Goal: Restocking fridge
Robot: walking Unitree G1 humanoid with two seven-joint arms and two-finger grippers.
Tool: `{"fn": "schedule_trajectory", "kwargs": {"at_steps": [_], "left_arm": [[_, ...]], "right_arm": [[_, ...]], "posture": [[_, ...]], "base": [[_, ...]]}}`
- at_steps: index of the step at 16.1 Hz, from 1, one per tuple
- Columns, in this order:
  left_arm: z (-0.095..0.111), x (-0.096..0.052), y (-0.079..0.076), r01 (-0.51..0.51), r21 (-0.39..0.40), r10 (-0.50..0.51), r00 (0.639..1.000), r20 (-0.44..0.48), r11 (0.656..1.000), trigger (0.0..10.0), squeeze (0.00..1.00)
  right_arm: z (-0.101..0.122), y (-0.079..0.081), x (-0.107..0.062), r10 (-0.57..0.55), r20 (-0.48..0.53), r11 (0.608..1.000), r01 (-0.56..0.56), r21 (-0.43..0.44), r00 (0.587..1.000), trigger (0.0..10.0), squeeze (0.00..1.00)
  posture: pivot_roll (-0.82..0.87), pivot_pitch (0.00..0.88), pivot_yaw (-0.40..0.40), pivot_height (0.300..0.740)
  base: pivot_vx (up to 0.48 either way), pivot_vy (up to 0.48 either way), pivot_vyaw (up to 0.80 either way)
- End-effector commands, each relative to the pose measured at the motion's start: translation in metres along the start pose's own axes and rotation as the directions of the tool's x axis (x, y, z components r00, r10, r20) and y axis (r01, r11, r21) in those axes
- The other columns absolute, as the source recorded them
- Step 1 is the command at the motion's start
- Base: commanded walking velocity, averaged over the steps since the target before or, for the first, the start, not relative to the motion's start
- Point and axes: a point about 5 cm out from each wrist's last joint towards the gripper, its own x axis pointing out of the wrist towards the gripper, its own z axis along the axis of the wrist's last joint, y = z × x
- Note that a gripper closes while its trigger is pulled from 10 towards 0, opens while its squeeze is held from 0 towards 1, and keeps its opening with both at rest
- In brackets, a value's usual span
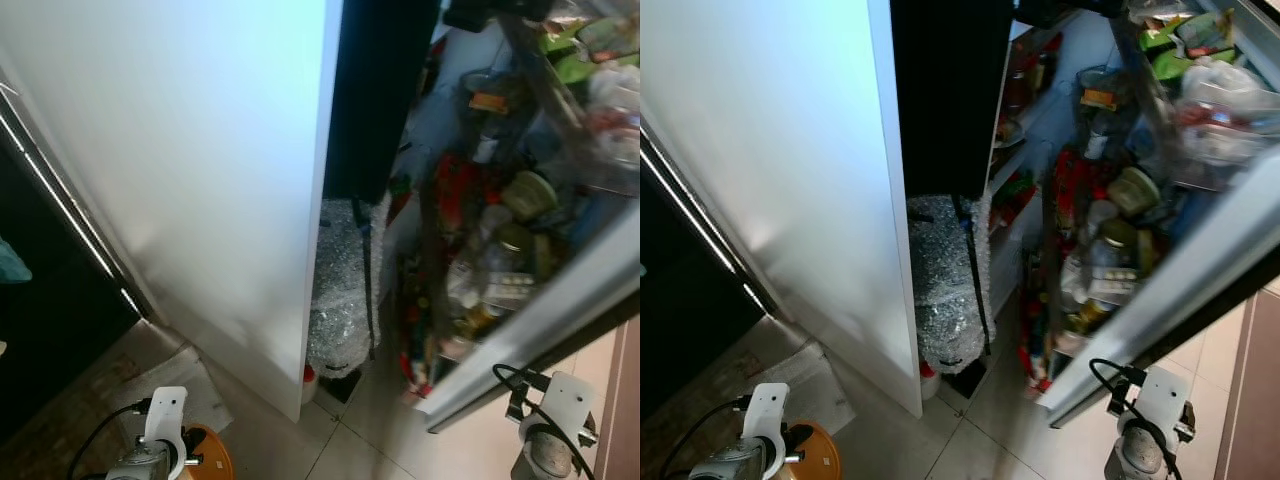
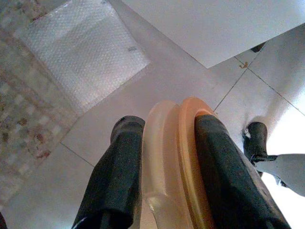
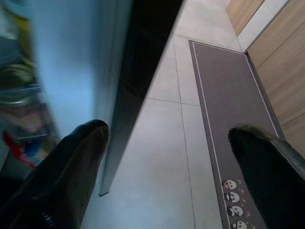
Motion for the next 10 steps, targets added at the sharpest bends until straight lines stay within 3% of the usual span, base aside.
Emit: {"fn": "schedule_trajectory", "kwargs": {"at_steps": [1,2,3,7,10], "left_arm": [[-0.007,-0.001,0.0,0.0,0.007,0.0,0.999,-0.033,1.0,10.0,0.0],[-0.007,0.0,-0.001,0.006,0.001,-0.006,0.999,-0.034,1.0,10.0,0.0],[-0.006,0.0,-0.004,0.017,-0.011,-0.017,0.999,-0.034,1.0,10.0,0.0],[-0.006,0.0,-0.001,0.027,0.021,-0.026,0.999,-0.046,0.999,10.0,0.0],[-0.004,0.0,0.001,0.015,0.024,-0.014,0.999,-0.041,1.0,10.0,0.0]], "right_arm": [[-0.006,-0.005,-0.001,-0.018,-0.029,1.0,0.018,0.006,0.999,10.0,0.0],[-0.023,-0.005,-0.006,0.032,-0.112,0.999,-0.037,-0.036,0.993,10.0,0.0],[-0.056,-0.003,-0.021,0.126,-0.281,0.981,-0.162,-0.108,0.951,10.0,0.0],[-0.066,0.002,-0.028,0.148,-0.318,0.98,-0.183,-0.083,0.936,10.0,0.0],[-0.052,0.019,-0.025,0.245,-0.246,0.958,-0.274,-0.089,0.938,10.0,0.0]], "posture": [[-0.06,0.059,-0.039,0.74],[-0.09,0.043,-0.051,0.74],[-0.15,0.029,-0.049,0.74],[-0.19,0.027,-0.007,0.74],[-0.19,0.034,0.004,0.74]], "base": [[0.0,0.0,0.0],[0.0,0.0,0.0],[0.0,0.0,0.0],[0.0,0.0,0.0],[0.0,0.0,0.0]]}}
